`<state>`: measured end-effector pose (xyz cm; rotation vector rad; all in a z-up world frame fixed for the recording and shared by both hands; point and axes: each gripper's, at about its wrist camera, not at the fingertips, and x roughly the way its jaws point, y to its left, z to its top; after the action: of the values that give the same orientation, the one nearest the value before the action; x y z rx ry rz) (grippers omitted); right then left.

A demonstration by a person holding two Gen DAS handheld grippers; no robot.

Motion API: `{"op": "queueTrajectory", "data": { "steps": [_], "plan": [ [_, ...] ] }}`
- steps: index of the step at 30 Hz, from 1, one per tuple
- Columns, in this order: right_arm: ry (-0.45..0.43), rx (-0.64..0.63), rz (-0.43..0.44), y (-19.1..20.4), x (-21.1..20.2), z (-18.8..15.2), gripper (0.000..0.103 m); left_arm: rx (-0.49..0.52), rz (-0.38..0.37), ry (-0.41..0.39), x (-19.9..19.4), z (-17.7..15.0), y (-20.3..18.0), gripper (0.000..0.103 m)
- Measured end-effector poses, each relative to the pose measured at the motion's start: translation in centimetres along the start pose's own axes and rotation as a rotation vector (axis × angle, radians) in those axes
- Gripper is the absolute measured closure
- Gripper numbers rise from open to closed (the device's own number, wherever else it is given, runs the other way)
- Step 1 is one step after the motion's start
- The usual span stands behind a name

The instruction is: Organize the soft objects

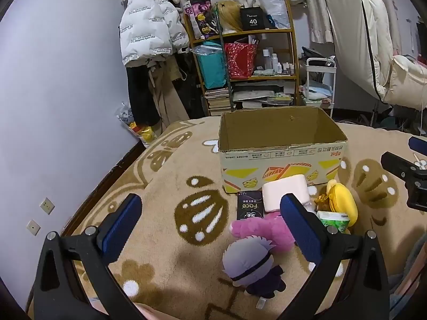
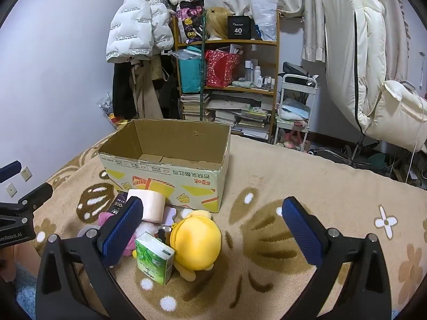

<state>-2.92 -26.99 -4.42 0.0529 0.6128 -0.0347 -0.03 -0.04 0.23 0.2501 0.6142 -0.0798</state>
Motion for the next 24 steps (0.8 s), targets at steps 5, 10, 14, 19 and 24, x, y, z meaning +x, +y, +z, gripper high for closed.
{"op": "queueTrajectory", "data": {
  "steps": [5,10,14,19,24],
  "plan": [
    [-0.001,0.007,0.002,-0.13,-0.08,-0.02,0.000,0.003,0.002,-0.001,0.17,-0.07,-0.17,0.001],
    [0.000,0.007,0.002,-0.14,-0.10,-0.01,0.000,0.001,0.002,0.000,-0.03,-0.04,-0.33,0.001],
    [0.000,0.007,0.002,-0.13,-0.08,-0.02,0.000,0.006,0.002,0.001,0.09,-0.15,-0.67,0.001],
    [-0.001,0.007,0.002,-0.13,-0.11,0.00,0.000,0.005,0.000,0.001,0.11,-0.16,-0.63,0.001],
    [-0.002,0.007,0.002,-0.13,-0.14,0.02,0.000,0.005,0.000,0.002,0.09,-0.17,-0.60,0.001]
  ]
}}
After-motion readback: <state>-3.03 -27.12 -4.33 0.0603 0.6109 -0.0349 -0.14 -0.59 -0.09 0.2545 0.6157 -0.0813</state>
